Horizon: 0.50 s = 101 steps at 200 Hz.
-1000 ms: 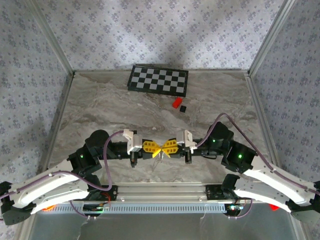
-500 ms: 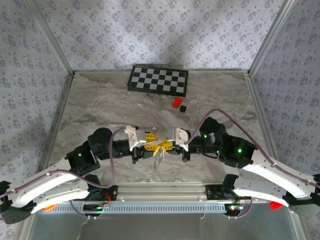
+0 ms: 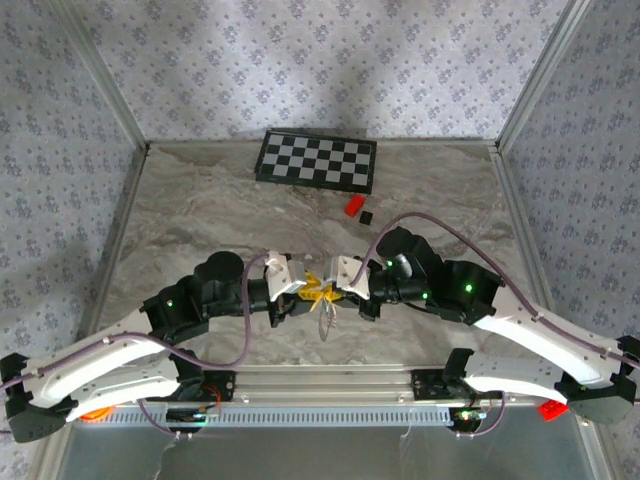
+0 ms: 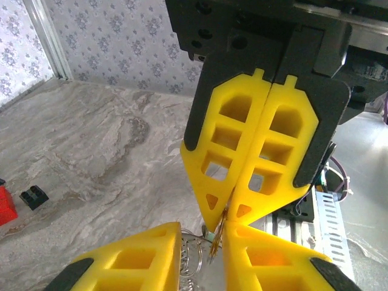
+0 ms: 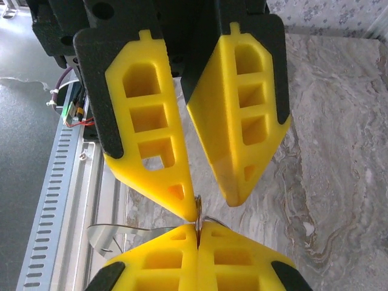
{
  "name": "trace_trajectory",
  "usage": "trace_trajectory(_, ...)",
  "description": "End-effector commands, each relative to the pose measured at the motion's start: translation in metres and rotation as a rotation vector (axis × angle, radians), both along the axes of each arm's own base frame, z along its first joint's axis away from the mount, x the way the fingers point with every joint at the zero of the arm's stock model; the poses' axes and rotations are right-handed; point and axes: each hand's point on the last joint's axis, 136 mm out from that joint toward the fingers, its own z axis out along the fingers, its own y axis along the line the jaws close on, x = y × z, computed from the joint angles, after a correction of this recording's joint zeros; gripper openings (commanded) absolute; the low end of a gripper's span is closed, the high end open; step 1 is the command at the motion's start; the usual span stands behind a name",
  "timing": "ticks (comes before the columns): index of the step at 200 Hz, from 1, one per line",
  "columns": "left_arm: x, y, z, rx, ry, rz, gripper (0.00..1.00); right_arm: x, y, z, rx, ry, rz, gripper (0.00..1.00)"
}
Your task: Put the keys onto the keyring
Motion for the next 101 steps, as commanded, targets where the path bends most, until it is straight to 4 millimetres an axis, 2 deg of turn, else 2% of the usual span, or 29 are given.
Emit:
trace_trajectory(1, 0.006, 0.0, 0.008, -0.01, -0.034, 0.022, 0.23, -0.012, 0.001, 0.016, 0.035, 0.008, 0.059, 0.0)
trace_trajectory(101, 0.008, -0.001, 0.002, -0.011, -0.05, 0.028, 0.34, -0.001, -0.003, 0.009, 0.016, 0.027, 0.006, 0.0)
